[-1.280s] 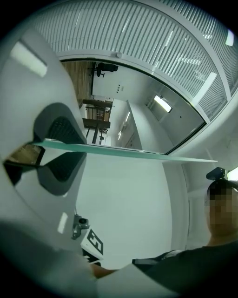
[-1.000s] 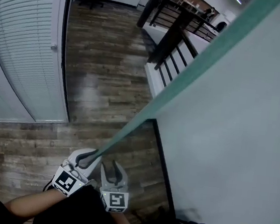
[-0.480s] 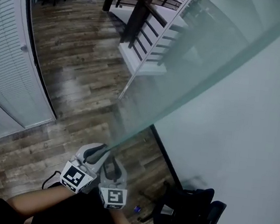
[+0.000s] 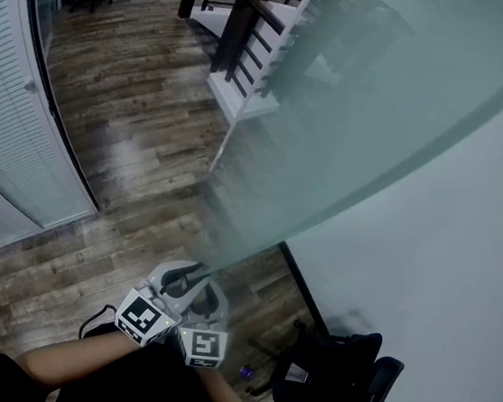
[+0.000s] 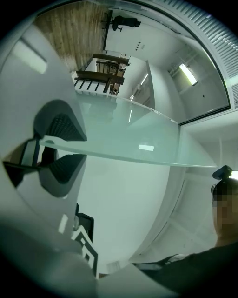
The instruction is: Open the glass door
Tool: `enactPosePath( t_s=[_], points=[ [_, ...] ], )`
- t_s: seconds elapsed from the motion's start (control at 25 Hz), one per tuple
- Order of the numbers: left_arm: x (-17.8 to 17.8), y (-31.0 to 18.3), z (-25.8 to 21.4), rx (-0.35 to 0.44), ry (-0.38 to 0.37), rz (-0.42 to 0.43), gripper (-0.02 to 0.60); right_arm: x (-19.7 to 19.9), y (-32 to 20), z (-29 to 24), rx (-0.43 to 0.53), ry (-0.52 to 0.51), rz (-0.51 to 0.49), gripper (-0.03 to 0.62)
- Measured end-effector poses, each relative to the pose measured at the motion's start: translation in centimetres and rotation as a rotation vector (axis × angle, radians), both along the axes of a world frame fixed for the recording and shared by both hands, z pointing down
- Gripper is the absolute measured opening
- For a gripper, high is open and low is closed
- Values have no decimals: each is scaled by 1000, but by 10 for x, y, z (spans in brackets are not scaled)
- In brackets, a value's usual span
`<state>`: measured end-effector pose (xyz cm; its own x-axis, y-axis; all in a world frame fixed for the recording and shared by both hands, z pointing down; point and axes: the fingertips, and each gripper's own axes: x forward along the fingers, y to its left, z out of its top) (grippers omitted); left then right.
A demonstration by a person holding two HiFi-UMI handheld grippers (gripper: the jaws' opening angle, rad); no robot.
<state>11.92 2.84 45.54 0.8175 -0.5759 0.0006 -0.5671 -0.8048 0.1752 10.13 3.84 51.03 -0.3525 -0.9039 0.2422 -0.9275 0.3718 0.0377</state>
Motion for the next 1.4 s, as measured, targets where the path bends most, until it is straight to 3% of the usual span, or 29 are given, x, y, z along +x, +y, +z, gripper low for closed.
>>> enactPosePath(
  t_s=[0.12, 0.24, 0.64, 0.8, 0.92, 1.08, 1.4],
  points=[
    [10, 11, -9, 29, 18, 25, 66, 22, -2, 2, 0, -7, 52, 129],
    [3, 12, -8, 25, 41, -6, -2, 50, -7, 0, 16, 10, 106, 82],
    [-15, 8, 12, -41, 42, -92, -2, 118, 4, -4, 46, 11, 197, 63],
    [-4, 15, 5, 25, 47, -71, -2, 143, 6, -4, 44, 17, 218, 58],
    [7, 14, 1, 33, 67, -56, -2, 162, 6, -3, 45, 22, 235, 55],
    [15, 10, 2, 53, 50, -92, -2, 187, 6, -4, 55, 11, 283, 49],
    [50, 17, 8, 5, 83, -21, -2, 241, 5, -6, 71, 14, 349, 52]
  ],
)
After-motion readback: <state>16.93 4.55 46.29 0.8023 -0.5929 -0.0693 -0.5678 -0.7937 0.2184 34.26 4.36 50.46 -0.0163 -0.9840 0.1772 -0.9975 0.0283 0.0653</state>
